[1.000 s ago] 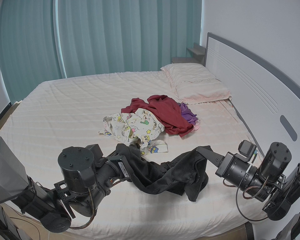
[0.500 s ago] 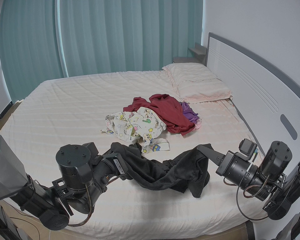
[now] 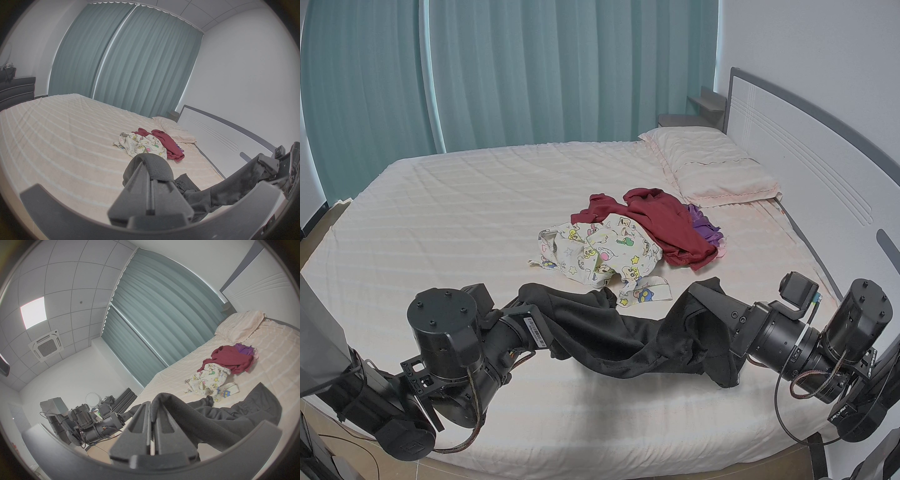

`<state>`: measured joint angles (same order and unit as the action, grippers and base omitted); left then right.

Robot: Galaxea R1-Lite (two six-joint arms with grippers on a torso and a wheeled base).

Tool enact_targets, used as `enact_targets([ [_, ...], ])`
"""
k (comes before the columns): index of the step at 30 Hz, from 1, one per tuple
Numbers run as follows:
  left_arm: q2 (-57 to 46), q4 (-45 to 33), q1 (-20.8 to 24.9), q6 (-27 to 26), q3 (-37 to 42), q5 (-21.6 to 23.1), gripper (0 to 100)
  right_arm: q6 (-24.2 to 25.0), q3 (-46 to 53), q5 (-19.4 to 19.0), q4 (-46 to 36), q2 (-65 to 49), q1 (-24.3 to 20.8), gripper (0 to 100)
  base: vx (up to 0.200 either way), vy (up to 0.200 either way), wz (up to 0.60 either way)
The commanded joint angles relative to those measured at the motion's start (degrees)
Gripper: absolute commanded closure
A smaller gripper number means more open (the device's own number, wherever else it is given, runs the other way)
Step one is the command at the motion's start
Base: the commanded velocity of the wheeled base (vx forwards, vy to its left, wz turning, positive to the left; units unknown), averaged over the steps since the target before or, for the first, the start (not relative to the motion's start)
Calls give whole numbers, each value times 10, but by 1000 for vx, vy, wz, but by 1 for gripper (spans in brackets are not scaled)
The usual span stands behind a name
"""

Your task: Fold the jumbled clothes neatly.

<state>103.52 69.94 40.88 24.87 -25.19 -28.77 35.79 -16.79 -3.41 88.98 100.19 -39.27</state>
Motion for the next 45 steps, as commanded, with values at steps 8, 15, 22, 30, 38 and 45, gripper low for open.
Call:
enact_targets([
  [8, -6, 0, 0, 0, 3, 0, 100, 0, -2, 0, 6, -4, -2, 100, 0, 200, 0],
  [15, -6, -1, 0, 0, 6, 1, 100, -1, -3, 0, 6, -4, -2, 100, 0, 200, 0],
  [22, -8, -1, 0, 1, 7, 0, 100, -8, -3, 0, 7, -7, -2, 100, 0, 200, 0],
  [30, -18, -2, 0, 0, 16, 0, 100, -28, -6, 1, 7, -4, -3, 100, 0, 200, 0],
  [38, -27, -2, 0, 0, 19, 0, 100, -29, -6, 1, 7, -4, -3, 100, 0, 200, 0],
  [45, -27, -2, 0, 1, 20, 1, 100, -28, -4, 2, 7, -4, -3, 100, 0, 200, 0],
])
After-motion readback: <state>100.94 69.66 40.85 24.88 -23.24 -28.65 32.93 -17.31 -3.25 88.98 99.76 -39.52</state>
